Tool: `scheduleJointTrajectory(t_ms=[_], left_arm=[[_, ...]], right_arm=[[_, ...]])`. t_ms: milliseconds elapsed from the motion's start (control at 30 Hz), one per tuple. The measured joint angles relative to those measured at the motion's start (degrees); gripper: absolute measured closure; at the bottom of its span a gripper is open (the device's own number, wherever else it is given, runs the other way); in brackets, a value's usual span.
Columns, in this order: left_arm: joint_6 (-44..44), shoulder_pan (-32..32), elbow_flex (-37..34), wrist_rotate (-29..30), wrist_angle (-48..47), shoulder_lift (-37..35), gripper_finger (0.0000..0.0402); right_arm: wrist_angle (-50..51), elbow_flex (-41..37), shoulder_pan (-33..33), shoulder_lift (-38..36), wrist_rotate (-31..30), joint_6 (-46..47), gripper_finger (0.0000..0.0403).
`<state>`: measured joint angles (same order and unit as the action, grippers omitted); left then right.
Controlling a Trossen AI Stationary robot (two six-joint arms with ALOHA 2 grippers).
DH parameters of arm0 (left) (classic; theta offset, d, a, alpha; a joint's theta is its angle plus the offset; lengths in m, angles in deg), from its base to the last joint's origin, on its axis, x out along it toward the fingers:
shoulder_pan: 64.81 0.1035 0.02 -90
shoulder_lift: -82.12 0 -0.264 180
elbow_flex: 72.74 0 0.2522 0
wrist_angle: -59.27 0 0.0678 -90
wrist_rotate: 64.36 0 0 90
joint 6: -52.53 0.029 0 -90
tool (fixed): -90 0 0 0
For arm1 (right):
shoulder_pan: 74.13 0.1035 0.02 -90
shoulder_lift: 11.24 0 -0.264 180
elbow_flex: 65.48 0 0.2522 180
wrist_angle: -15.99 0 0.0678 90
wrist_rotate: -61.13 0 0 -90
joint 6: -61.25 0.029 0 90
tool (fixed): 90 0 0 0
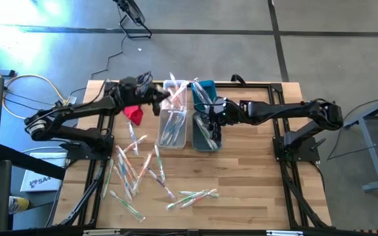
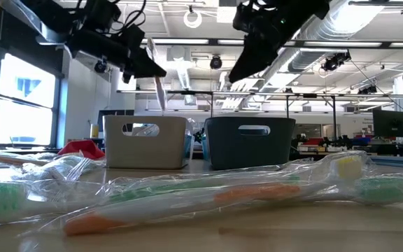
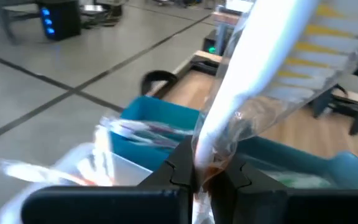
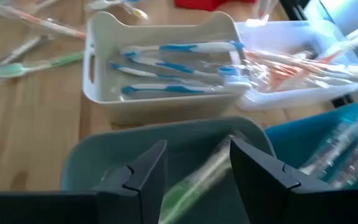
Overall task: Pick & Place Toothbrushes
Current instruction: Put the orange toothbrush into the transparent bin
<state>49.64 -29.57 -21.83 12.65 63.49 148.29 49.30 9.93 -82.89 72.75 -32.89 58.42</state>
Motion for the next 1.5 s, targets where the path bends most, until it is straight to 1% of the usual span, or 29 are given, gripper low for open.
scheduleJointTrajectory(t_ms=[133,233,433,600,800,867,967,1067,1167,1300,1367,1500], left_arm=[[1.24,3.32,3.48,0.0,-6.29,0.05,0.0381],[1.19,5.32,4.74,-0.16,-8.88,0.05,0.0381],[1.17,7.21,4.87,-3.17,-11.7,0.09,0.038],[1.17,7.14,4.87,-3.34,-11.97,0.09,0.038],[1.28,7.2,4.84,-3.23,-12.14,0.09,0.038],[1.35,7.2,4.84,-3.15,-12.14,0.09,0.038],[1.35,7.2,4.84,-3.15,-11.73,0.76,0.038],[1.24,7.2,4.84,-3.15,-10.53,2.64,0.038],[0.8,7.82,4.82,-3.2,-8.32,5.23,0.038],[-2.57,10.79,5.33,-3.74,-5.31,9.12,0.038],[-3.75,12.99,6.5,-5.32,-4.56,10.96,0.038],[-6.07,16.45,10.26,-12.27,-4.25,15.43,0.038]], right_arm=[[3.61,0.0,0.02,0.02,-3.16,0.09,0.0256],[3.74,0.0,0.02,0.02,-5.11,0.15,0.0275],[0.23,0.02,0.02,0.02,-4.39,0.11,0.0313],[-0.03,0.02,-0.31,0.33,-2.13,-0.19,0.0342],[-2.66,0.0,-0.34,-0.15,-1.5,-0.36,0.0394],[-3.48,-0.54,-0.63,-1.3,-0.36,-1.49,0.0397],[-7.38,-3.48,-1.42,-3.26,3.59,-1.27,0.0396],[-14.25,-8.93,-2.32,-5.59,6.5,-0.82,0.0398],[-24.21,-14.93,-3.12,-8.34,7.15,0.22,0.04],[-33.54,-21.78,-3.82,-11.25,6.96,0.29,0.0398],[-37.52,-24.64,-3.82,-12.23,6.96,-0.05,0.04],[-44.65,-29.04,-3.65,-12.5,7.13,-0.15,0.0399]])
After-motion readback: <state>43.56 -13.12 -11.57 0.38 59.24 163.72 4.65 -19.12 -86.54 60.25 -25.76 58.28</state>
